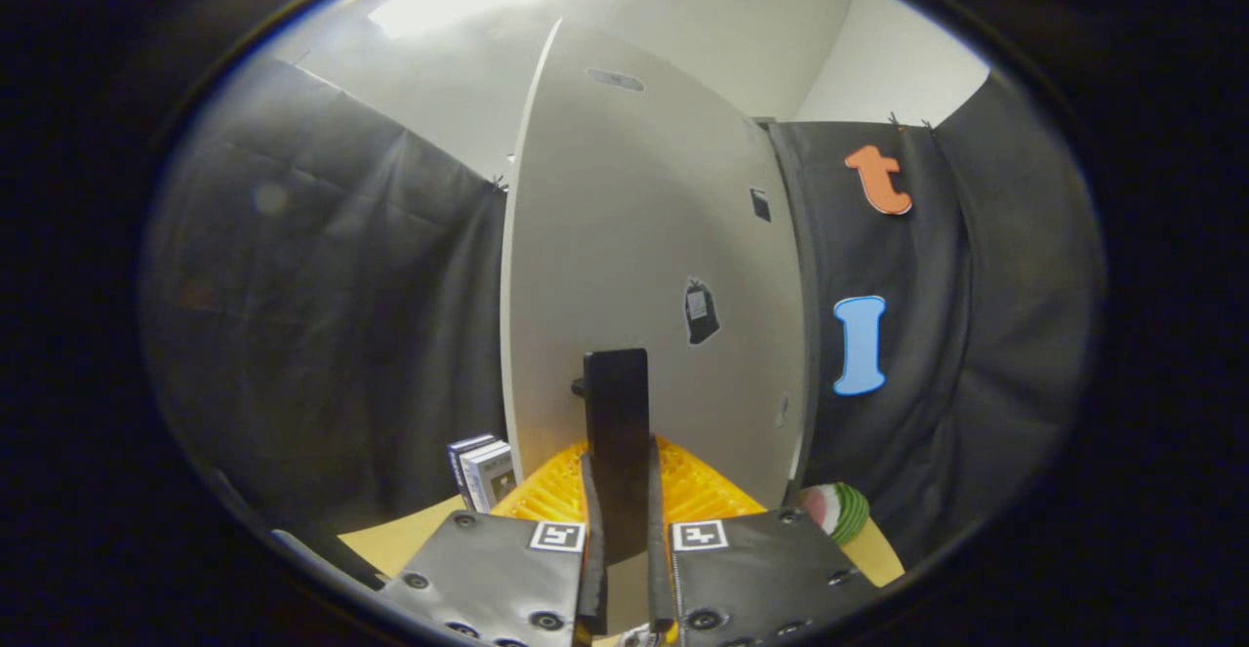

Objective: Open the shoe cabinet door, grab the shoes and put them into the shoe cabinet, then close the shoe cabinet door.

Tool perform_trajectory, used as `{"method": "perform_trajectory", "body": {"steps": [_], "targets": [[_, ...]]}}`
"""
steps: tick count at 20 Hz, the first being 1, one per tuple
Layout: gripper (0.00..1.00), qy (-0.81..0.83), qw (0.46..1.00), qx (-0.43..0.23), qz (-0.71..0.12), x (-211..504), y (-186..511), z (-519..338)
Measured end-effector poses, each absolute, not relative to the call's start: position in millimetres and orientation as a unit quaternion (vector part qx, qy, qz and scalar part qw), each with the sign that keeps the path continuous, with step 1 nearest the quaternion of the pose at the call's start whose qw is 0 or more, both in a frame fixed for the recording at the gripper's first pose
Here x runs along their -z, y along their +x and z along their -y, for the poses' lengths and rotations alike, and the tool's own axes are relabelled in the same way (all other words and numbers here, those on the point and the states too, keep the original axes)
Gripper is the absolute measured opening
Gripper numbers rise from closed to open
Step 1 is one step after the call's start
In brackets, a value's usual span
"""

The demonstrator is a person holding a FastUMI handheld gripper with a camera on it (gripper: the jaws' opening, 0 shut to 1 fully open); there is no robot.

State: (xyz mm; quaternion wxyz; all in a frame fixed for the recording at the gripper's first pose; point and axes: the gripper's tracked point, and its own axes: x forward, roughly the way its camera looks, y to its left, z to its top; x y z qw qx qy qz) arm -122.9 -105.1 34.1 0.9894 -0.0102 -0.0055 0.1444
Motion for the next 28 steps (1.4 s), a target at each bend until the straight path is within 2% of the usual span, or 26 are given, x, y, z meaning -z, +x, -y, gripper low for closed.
{"method": "perform_trajectory", "body": {"steps": [8, 20, 28], "targets": [[0.17, -0.01, 0.993, -0.114, 0.013, -38, -131, 138], [0.11, 0.013, 0.999, 0.006, 0.033, -53, -143, 216], [0.07, 0.024, 0.997, 0.051, 0.052, -66, -163, 256]]}}
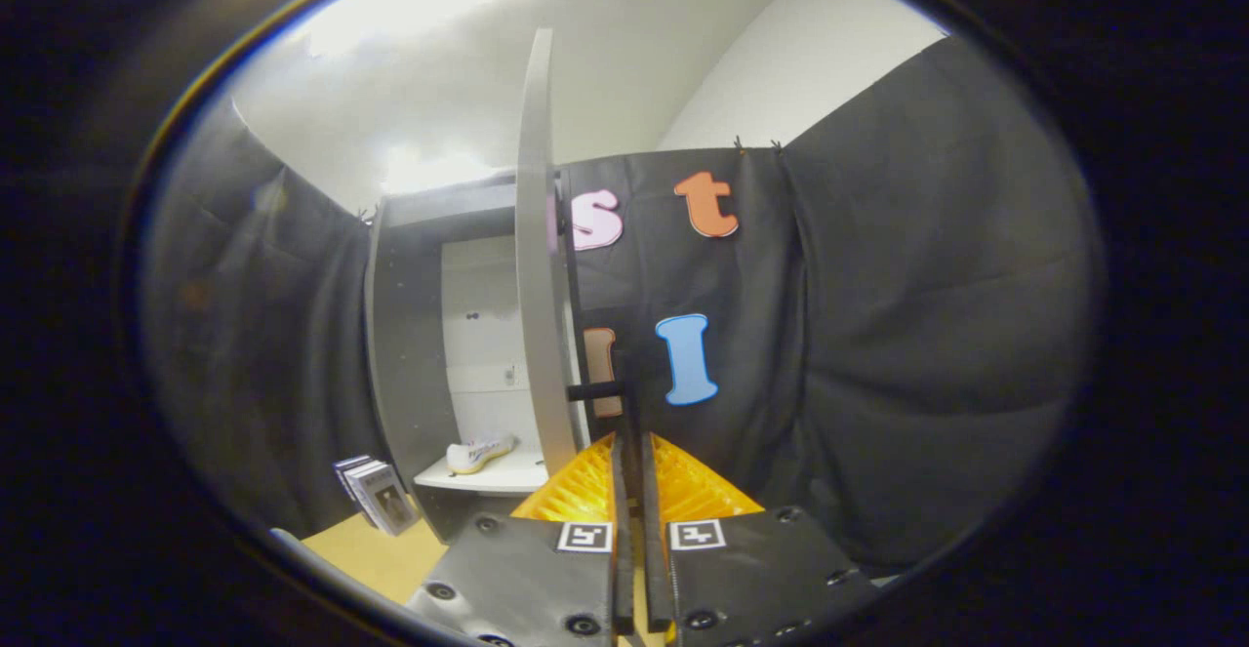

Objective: Open the shoe cabinet door, grab the shoes and put them into the shoe cabinet, then close the shoe cabinet door.

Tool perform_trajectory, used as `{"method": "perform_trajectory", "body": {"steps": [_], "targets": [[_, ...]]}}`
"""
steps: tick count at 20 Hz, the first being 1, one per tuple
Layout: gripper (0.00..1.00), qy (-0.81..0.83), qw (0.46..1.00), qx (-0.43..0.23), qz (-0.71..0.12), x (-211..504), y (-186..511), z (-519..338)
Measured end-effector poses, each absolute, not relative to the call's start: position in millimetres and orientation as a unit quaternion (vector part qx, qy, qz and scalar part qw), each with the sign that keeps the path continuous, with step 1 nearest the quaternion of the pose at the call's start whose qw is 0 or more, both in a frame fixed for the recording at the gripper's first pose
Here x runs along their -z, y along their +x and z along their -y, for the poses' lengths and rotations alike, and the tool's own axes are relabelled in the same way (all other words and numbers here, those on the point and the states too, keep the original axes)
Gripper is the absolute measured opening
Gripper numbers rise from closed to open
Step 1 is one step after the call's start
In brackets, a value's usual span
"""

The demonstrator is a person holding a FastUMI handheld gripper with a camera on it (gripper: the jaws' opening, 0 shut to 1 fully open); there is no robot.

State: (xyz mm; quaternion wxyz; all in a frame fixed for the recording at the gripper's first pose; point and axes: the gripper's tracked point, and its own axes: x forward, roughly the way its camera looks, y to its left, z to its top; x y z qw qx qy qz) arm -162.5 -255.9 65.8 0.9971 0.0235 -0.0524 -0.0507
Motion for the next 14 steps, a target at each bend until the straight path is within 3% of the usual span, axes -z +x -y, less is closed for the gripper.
{"method": "perform_trajectory", "body": {"steps": [7, 14], "targets": [[0.07, 0.017, 0.996, 0.032, 0.085, -81, -184, 233], [0.07, 0.018, 0.987, -0.05, 0.149, -97, -210, 161]]}}
